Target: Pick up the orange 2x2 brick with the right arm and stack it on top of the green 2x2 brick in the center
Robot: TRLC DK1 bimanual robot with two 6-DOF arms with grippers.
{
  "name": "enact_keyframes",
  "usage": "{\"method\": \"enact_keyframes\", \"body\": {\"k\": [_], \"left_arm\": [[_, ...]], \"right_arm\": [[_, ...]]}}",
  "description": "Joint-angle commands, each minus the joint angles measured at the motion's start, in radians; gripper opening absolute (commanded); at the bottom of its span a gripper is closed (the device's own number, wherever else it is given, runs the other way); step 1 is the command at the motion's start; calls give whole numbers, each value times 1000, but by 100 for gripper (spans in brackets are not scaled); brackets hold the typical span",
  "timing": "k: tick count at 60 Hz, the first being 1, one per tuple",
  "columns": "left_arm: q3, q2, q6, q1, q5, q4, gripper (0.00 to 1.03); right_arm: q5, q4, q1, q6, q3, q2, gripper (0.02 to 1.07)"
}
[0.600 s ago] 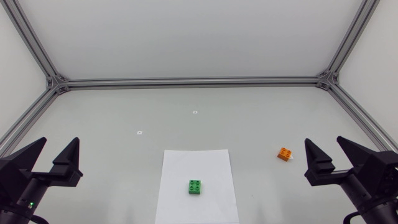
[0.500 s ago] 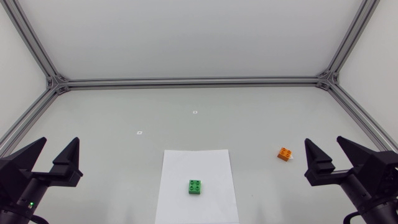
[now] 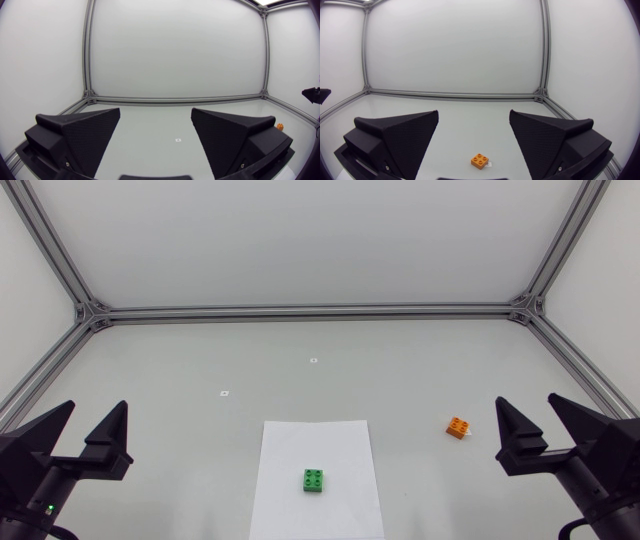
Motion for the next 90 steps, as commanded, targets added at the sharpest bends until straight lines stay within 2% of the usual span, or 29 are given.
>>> {"method": "enact_keyframes", "body": {"k": [1,12,21,32,45,50,58,62,68,72,75,77,81,85,90], "left_arm": [[-41,-4,6,-1,3,-11,99],[-41,-4,6,-1,3,-11,99],[-41,-4,6,-1,3,-11,99],[-41,-4,6,-1,3,-11,99],[-41,-4,6,-1,3,-11,99],[-41,-4,6,-1,3,-11,99],[-41,-4,6,-1,3,-11,99],[-41,-4,6,-1,3,-11,99],[-41,-4,6,-1,3,-11,99],[-41,-4,6,-1,3,-11,99],[-41,-4,6,-1,3,-11,99],[-41,-4,6,-1,3,-11,99],[-41,-4,7,-1,3,-11,99],[-41,-4,6,-1,3,-11,99],[-41,-4,6,-1,3,-11,99]], "right_arm": [[-1,-7,5,16,64,24,102],[0,-2,5,29,180,170,102],[6,-25,-13,29,331,368,102],[-5,-167,-54,3,515,615,102],[-149,-331,-150,-43,645,813,102],[-218,-417,-182,-117,691,860,102],[-218,-507,-194,-197,757,966,102],[-235,-506,-220,-235,768,1041,102],[-328,-509,-288,-353,797,1140,102],[-308,-545,-285,-451,831,1190,102],[-274,-627,-269,-576,880,1262,102],[-273,-671,-262,-588,912,1314,102],[-268,-680,-266,-608,938,1374,102],[-276,-711,-265,-726,933,1419,102],[-256,-688,-252,-772,921,1451,102]]}}
